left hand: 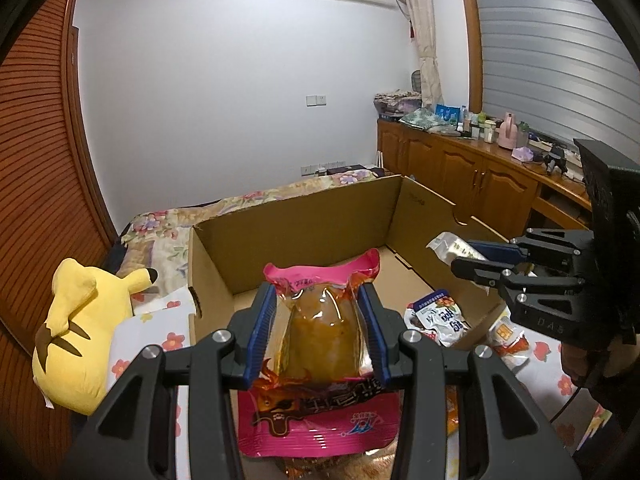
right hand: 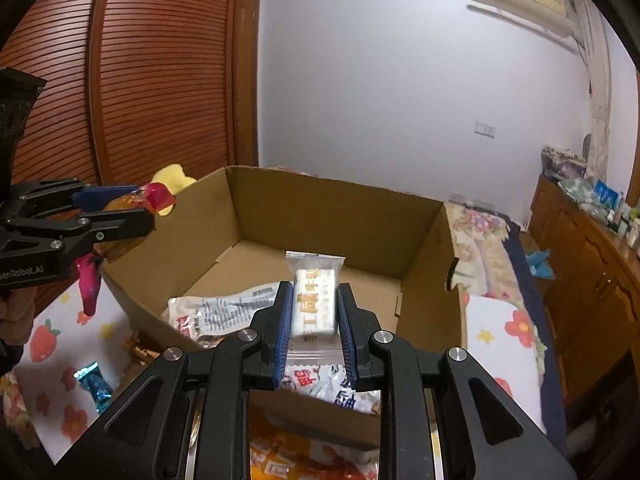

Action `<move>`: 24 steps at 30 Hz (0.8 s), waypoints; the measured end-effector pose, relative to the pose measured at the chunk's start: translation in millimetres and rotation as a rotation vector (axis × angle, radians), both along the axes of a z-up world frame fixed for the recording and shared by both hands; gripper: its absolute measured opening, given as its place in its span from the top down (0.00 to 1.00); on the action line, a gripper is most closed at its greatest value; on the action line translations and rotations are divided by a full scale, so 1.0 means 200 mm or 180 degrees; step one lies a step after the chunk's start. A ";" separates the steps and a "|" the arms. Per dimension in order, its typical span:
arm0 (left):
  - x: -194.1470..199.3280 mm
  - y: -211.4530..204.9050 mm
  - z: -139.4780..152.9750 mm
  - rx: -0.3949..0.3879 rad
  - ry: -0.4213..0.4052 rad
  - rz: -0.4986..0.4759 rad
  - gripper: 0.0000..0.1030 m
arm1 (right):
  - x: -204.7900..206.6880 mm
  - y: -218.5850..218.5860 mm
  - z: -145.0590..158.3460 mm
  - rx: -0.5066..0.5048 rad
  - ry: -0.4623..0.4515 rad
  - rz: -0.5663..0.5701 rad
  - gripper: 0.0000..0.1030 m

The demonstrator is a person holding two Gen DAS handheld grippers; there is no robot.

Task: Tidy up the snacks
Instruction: 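Open both tools over the box to drop the packets inside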

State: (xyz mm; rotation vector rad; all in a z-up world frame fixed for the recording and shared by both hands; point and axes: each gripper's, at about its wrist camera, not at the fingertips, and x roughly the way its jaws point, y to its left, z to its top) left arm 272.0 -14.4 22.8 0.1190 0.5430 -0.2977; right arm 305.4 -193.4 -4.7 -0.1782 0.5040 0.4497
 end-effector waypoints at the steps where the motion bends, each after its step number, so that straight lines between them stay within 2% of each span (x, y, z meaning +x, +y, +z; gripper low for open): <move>1: 0.01 0.00 0.00 0.0001 0.0007 0.0001 0.60 | 0.01 0.00 0.00 0.0002 0.0010 0.0001 0.80; 4: 0.06 -0.02 -0.01 0.0009 0.0019 0.0010 0.60 | 0.04 0.01 -0.03 -0.0010 0.0060 0.0010 0.79; 6: 0.08 -0.03 -0.02 0.0012 0.0026 0.0008 0.60 | 0.05 0.00 -0.04 0.0027 0.0082 0.0028 0.73; 11: 0.13 -0.05 -0.02 0.0030 0.0013 -0.0011 0.67 | 0.08 0.00 -0.06 0.0036 0.0136 0.0027 0.71; 13: 0.15 -0.06 -0.01 0.0045 0.0037 -0.0038 0.73 | 0.09 -0.01 -0.06 0.0049 0.0139 0.0026 0.71; 21: 0.17 -0.09 -0.04 0.0057 0.0092 -0.0033 0.72 | 0.06 -0.03 -0.05 0.0070 0.0125 0.0033 0.70; 24: 0.14 -0.09 -0.05 0.0030 0.0131 -0.0052 0.70 | 0.04 -0.05 -0.04 0.0085 0.0115 0.0023 0.67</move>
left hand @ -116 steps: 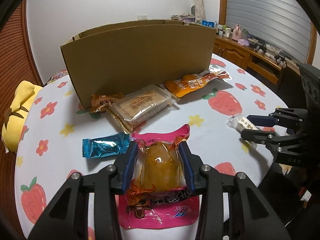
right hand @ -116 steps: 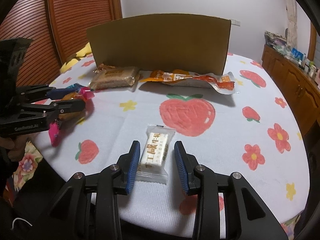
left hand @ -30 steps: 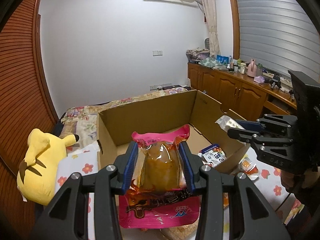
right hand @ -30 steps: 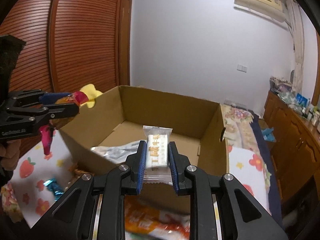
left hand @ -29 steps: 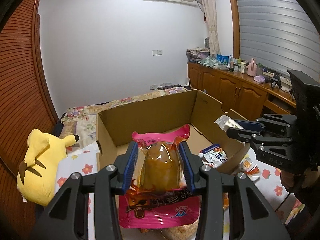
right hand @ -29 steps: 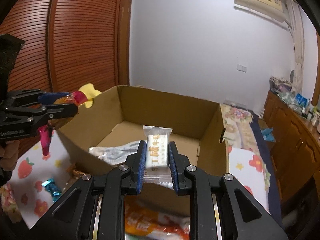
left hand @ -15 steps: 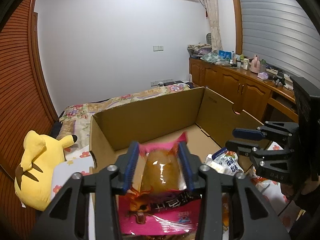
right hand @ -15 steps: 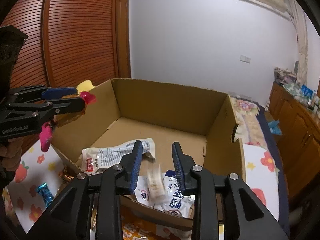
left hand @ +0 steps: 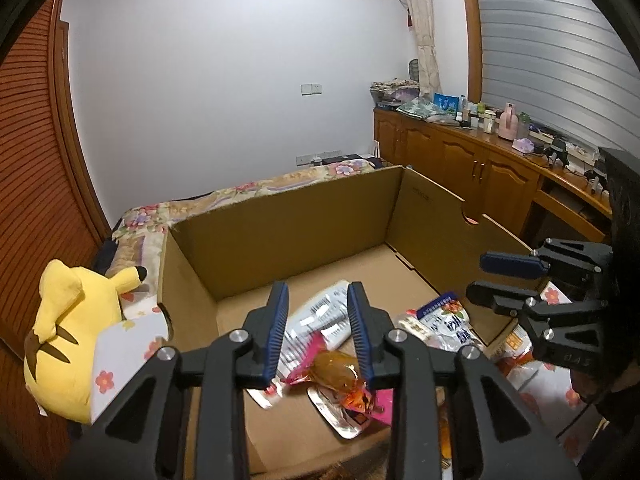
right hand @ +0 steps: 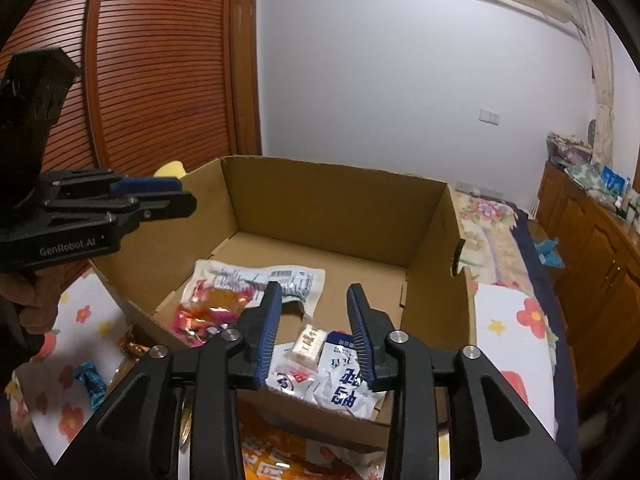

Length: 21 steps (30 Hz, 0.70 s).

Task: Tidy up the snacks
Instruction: 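Open both tools over the box to drop the packets inside, then move both open tools back down to the snacks beside the box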

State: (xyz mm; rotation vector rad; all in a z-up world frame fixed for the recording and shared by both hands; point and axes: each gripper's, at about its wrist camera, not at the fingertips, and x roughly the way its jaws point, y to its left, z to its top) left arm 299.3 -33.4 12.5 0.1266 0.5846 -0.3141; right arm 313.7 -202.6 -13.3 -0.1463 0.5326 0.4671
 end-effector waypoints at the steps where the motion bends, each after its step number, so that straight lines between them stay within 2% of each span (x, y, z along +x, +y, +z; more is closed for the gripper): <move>1: -0.02 0.00 0.00 0.0005 0.0001 -0.0008 0.69 | -0.01 -0.01 0.00 0.0008 0.0003 -0.0002 0.67; 8: -0.18 -0.02 0.02 -0.0003 -0.0021 -0.0071 0.63 | -0.12 -0.06 0.05 0.0017 -0.0015 -0.0009 0.65; 13: -0.30 -0.02 0.00 -0.0006 -0.0007 -0.0092 0.53 | -0.24 -0.10 0.08 0.0009 -0.0035 -0.0049 0.64; 21: -0.50 -0.04 -0.13 0.0068 0.0118 -0.0100 0.48 | -0.45 -0.15 0.09 -0.0019 -0.0044 -0.0152 0.54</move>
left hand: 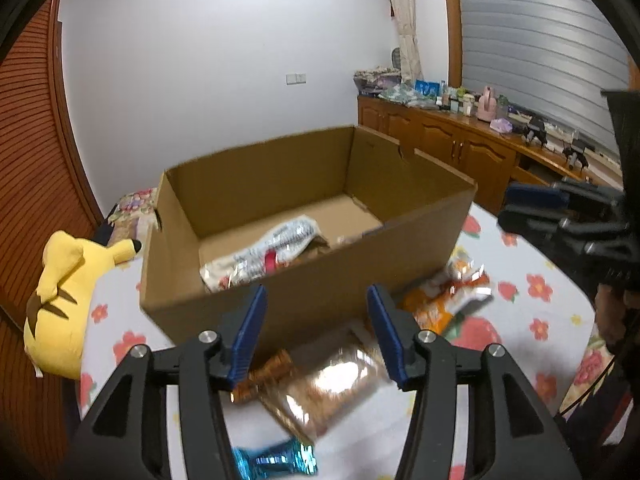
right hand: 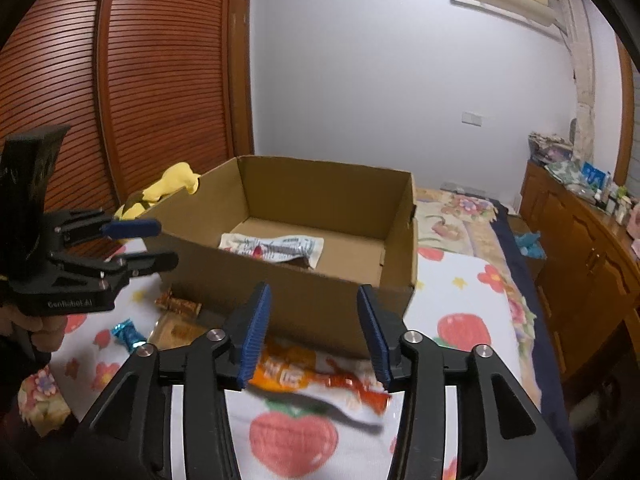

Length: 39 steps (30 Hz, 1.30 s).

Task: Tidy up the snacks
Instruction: 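Move both open tools back down to the snacks beside the box, then grasp the clear sesame-brittle tray with the left tool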

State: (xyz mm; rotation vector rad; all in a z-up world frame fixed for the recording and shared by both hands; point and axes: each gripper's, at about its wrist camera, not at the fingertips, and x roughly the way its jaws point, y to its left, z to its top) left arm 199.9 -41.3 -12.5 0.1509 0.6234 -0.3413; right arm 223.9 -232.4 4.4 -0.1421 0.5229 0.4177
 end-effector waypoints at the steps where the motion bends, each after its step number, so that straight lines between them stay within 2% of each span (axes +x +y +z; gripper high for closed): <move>1: -0.01 0.00 -0.03 0.0016 0.0026 0.0011 0.48 | -0.02 -0.01 -0.01 0.0012 0.0008 -0.0013 0.52; 8: -0.02 0.02 -0.22 0.0067 0.0269 0.0082 0.47 | -0.09 -0.02 -0.08 -0.0006 0.0126 -0.0041 0.51; 13: -0.01 0.01 -0.31 0.0121 0.0391 0.0096 0.47 | -0.11 -0.01 -0.13 -0.0046 0.0215 -0.0014 0.51; 19: 0.03 -0.01 -0.34 0.0033 0.0496 0.0020 0.47 | -0.07 0.02 -0.20 -0.0155 0.0329 0.0028 0.51; 29: 0.12 -0.04 -0.38 -0.0017 0.0649 -0.0093 0.46 | 0.15 0.07 -0.32 -0.0261 0.0605 0.0037 0.51; 32: 0.13 -0.04 -0.38 -0.0027 0.0672 -0.0114 0.42 | 0.19 0.08 -0.36 -0.0310 0.0654 -0.0001 0.51; 34: 0.14 -0.04 -0.38 -0.0038 0.0702 -0.0149 0.34 | 0.21 0.07 -0.38 -0.0311 0.0690 -0.0011 0.51; 39: 0.14 -0.03 -0.38 -0.0081 0.0758 -0.0186 0.34 | 0.25 0.05 -0.44 -0.0315 0.0781 -0.0066 0.51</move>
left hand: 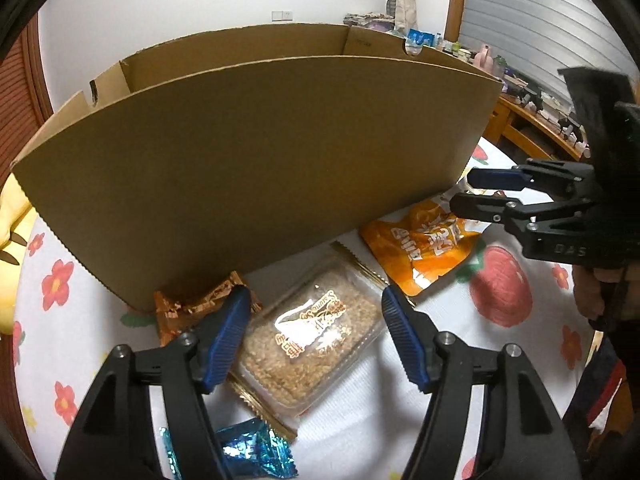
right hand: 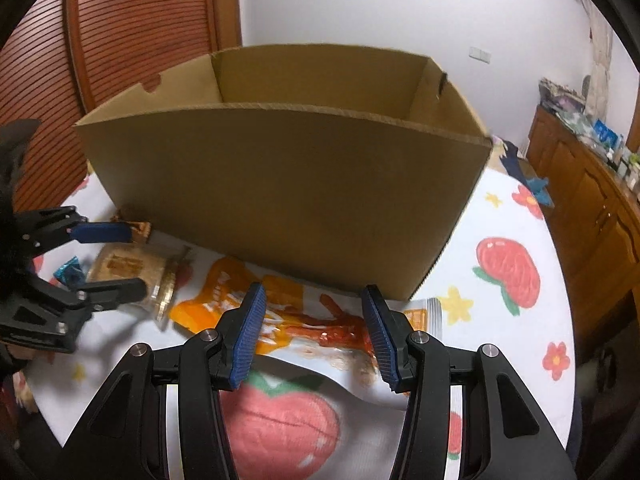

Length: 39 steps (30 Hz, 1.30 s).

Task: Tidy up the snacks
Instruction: 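Grasp the clear sesame-brittle tray with the left tool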

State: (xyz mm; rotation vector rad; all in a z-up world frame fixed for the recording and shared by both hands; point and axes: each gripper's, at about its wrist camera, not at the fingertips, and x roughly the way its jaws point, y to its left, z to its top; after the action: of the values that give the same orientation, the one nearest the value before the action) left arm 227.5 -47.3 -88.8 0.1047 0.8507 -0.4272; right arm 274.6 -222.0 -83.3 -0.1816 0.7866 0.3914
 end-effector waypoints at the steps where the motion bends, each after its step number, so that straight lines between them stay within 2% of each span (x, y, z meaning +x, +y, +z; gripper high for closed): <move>1: 0.00 0.00 0.00 0.0004 0.0008 -0.0013 0.33 | 0.00 0.00 -0.01 0.0004 0.0012 -0.0012 0.51; 12: -0.07 -0.09 -0.07 0.0135 0.0198 -0.0150 0.33 | -0.02 -0.09 -0.04 0.0094 0.0108 -0.0054 0.50; 18: -0.08 -0.13 -0.08 0.0231 0.0095 -0.0106 0.32 | -0.06 -0.10 -0.05 0.0066 0.0137 -0.0017 0.49; 24: -0.08 -0.17 -0.10 0.0244 0.0020 -0.0046 0.25 | -0.10 -0.08 -0.05 0.0046 0.0160 0.0052 0.49; 27: -0.07 -0.16 -0.12 0.0264 0.0060 0.0072 0.12 | -0.13 -0.07 -0.05 0.0069 0.0191 0.0111 0.49; 28: -0.07 -0.15 -0.12 0.0261 0.0072 0.0100 0.11 | -0.14 -0.06 -0.05 0.0064 0.0195 0.0127 0.50; 31: -0.07 -0.14 -0.12 0.0268 0.0073 0.0104 0.10 | -0.16 -0.06 -0.04 0.0069 0.0201 0.0182 0.50; 35: -0.07 -0.13 -0.13 0.0270 0.0084 0.0117 0.08 | -0.16 -0.06 -0.02 0.0065 0.0110 0.0188 0.41; 39: -0.06 -0.13 -0.12 0.0272 0.0089 0.0115 0.06 | -0.11 -0.04 0.01 0.0077 0.0049 0.0193 0.38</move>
State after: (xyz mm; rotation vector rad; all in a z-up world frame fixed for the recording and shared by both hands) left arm 215.2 -72.7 -113.3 0.1622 0.8973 -0.3592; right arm 252.7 -229.9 -81.0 -0.1802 0.7924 0.4600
